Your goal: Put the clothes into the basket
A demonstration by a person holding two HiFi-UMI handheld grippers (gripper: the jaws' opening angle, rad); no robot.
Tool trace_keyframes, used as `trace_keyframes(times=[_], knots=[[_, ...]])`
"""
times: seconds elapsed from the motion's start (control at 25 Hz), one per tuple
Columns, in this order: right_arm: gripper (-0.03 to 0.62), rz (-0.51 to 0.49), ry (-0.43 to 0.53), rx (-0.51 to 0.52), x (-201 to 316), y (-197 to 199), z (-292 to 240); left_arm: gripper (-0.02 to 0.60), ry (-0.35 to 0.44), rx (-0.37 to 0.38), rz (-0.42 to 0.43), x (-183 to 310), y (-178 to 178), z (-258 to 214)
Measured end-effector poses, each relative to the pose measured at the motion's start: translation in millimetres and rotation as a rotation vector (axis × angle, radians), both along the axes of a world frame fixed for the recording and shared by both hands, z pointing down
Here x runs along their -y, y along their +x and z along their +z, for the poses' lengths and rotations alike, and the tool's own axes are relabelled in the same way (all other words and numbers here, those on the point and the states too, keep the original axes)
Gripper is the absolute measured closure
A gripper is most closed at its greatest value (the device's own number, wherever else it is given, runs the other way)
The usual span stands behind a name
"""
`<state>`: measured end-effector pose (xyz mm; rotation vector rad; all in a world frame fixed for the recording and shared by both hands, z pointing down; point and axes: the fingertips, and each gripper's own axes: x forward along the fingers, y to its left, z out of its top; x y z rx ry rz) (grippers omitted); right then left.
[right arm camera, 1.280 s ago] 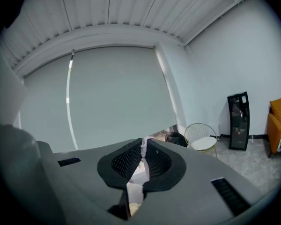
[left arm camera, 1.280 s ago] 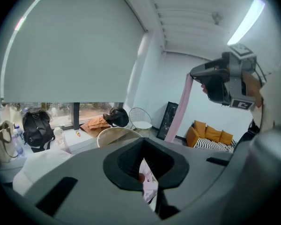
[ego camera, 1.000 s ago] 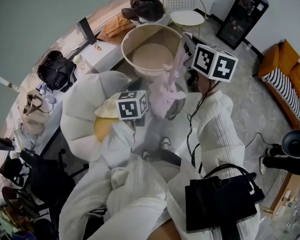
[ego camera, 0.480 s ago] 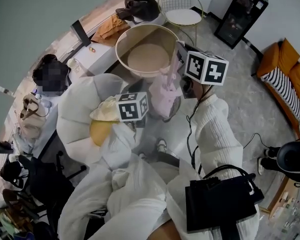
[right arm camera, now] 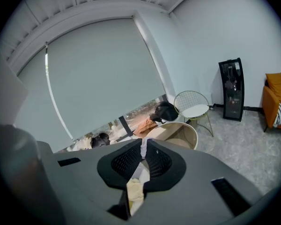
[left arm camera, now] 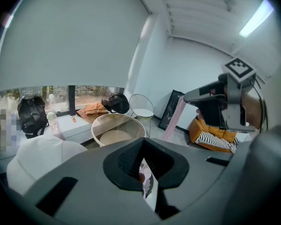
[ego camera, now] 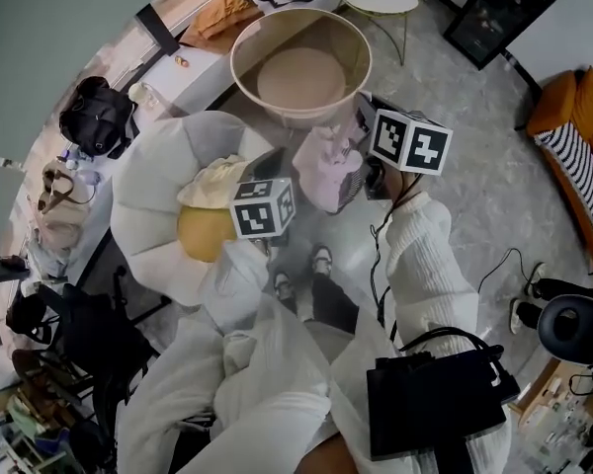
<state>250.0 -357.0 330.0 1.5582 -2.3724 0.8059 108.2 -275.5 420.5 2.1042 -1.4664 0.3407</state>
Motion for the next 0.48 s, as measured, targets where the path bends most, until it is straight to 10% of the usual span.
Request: trace_keyframes(times=[0.48], knots=[[0.557,-0.031,-0.244,-0.012,3.3,2.5,135.1,0.575,-0.087,0.011,-0.042,11.9,3.8,56.5]])
